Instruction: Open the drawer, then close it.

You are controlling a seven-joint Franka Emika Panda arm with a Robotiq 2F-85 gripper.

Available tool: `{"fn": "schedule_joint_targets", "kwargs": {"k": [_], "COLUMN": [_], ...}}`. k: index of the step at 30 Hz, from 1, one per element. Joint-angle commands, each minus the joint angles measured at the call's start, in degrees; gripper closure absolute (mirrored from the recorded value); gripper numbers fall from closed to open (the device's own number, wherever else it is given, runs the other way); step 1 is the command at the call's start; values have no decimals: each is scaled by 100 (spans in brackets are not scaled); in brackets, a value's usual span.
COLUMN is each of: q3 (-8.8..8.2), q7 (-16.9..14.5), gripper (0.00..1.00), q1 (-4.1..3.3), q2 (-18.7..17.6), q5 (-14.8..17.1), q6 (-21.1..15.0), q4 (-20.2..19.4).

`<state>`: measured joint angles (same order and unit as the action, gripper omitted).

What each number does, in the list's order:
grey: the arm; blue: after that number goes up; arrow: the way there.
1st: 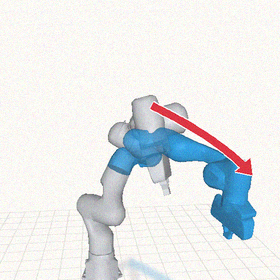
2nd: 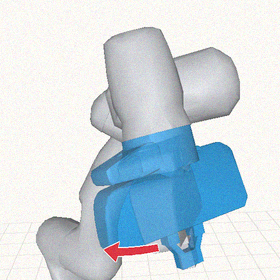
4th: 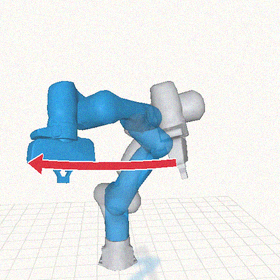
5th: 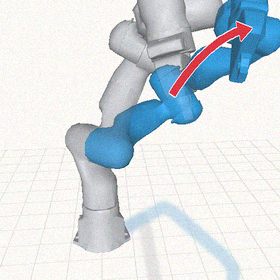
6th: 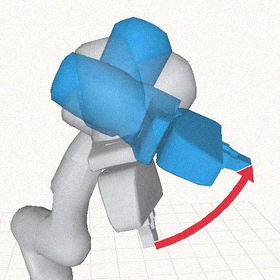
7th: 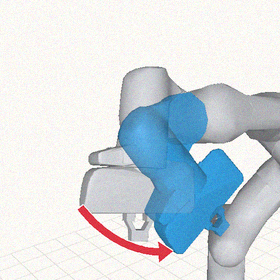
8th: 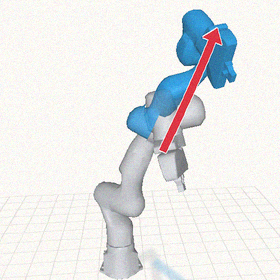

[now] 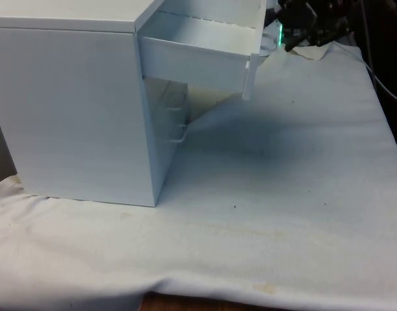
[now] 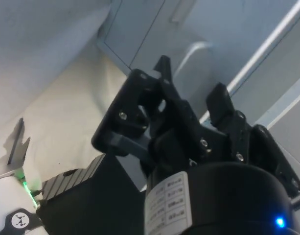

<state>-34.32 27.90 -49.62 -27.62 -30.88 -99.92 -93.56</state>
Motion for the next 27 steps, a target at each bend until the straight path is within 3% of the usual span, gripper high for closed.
{"fn": "schedule_joint_targets", "kwargs": {"k": [1, 6, 7, 9, 27], "q3": [0, 0, 6, 40, 430], "q7": [-11, -11, 0, 52, 504], "gripper": [43, 23, 11, 1, 0], "q1": [11, 11, 11, -6, 34], "q2": [11, 11, 6, -29, -212], "q5": [6, 6, 11, 63, 286], "q6": [-11, -11, -11, -11, -86], "q4": [-6, -11, -6, 6, 74]}}
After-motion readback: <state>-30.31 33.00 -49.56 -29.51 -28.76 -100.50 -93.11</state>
